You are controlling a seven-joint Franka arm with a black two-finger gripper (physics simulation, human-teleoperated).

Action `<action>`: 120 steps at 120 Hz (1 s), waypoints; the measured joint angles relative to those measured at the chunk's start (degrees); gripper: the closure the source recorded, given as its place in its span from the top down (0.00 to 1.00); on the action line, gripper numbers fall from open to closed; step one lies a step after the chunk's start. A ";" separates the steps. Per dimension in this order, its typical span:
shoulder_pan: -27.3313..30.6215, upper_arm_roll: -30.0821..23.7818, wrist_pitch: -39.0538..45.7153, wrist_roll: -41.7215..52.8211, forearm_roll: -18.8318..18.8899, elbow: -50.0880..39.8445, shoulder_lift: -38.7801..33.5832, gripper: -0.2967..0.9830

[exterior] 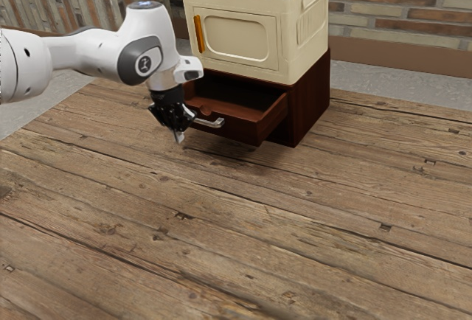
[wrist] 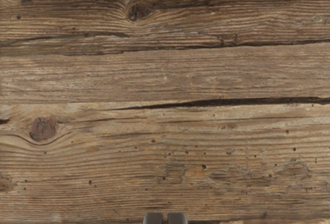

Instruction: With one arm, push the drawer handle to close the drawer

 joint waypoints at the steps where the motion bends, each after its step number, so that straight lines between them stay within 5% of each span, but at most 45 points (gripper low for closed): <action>1: -0.01 0.00 -0.06 0.09 0.05 0.19 0.16 0.16; 120: -1.40 0.03 -0.56 6.56 3.93 13.95 11.89 0.15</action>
